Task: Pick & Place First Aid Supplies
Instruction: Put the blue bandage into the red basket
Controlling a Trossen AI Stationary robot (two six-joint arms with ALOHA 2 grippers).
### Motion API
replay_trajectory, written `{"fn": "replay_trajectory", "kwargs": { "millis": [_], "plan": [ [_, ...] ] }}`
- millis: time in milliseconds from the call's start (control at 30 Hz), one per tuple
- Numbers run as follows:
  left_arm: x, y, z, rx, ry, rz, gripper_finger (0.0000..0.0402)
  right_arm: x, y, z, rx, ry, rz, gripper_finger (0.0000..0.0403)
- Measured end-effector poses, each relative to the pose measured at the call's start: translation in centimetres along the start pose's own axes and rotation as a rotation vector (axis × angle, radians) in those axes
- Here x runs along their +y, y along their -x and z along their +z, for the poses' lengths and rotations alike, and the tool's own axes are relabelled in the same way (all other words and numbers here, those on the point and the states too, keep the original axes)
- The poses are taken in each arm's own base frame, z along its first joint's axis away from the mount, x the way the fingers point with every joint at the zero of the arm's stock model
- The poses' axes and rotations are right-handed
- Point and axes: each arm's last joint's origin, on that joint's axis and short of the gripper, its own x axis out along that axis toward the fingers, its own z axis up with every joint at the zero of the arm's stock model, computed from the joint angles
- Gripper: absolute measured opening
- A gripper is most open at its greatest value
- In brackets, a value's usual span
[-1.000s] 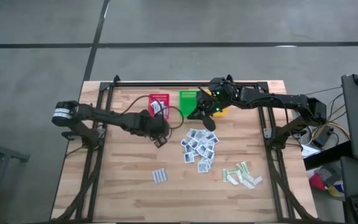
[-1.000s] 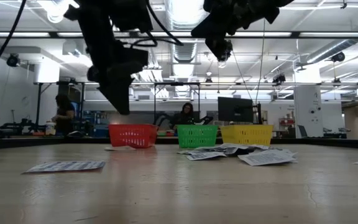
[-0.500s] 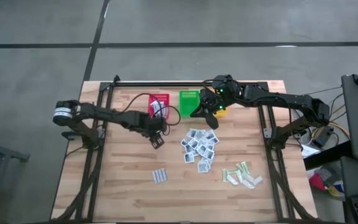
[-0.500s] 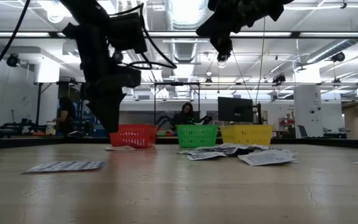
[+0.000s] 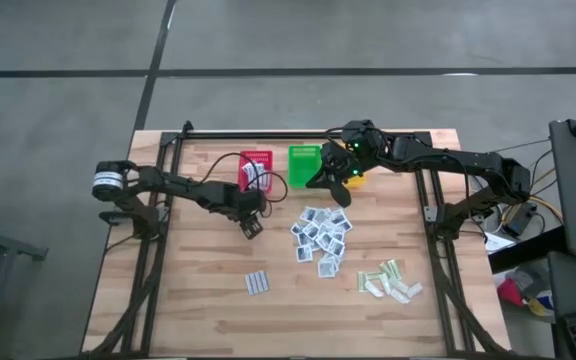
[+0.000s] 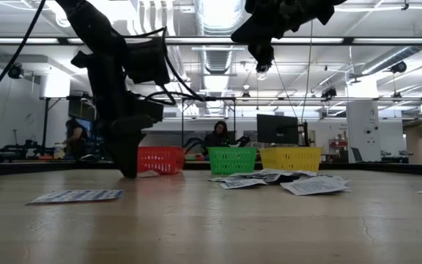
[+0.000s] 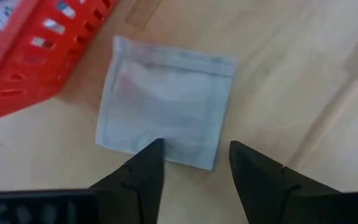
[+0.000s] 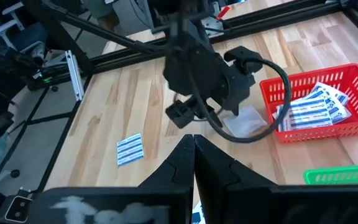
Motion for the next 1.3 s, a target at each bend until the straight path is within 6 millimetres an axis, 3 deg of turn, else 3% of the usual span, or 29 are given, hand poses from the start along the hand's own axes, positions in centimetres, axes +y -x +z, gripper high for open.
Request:
{"fn": "replay_trajectory", "kwargs": {
  "millis": [300,700,800,1000,1100,1300],
  "plan": [
    [0.0,-2.4,-0.4,0.104,-0.014,-0.008,0.0162,0.0,0.0,0.0,-0.004,-0.004,0.000,0.0009],
    [-0.4,-2.8,-0.6,0.140,0.017,-0.064,0.0016,0.0,0.0,0.0,-0.004,-0.001,0.001,0.0009],
    [-0.5,-2.2,-0.3,0.137,0.030,-0.100,0.0005,0.0,0.0,0.0,-0.004,-0.001,0.000,0.0009],
    [-1.0,1.2,0.6,0.105,0.007,-0.277,0.0001,0.0,0.0,0.0,-0.004,0.001,0.001,0.0009],
    [-1.5,5.0,2.1,-0.034,-0.064,-0.466,0.0000,0.0,0.0,0.0,-0.004,0.005,0.001,0.0009],
    [-1.7,11.7,3.2,-0.358,-0.239,-0.840,0.0000,0.0,0.0,0.0,-0.004,0.027,0.001,0.0009]
  ]
}}
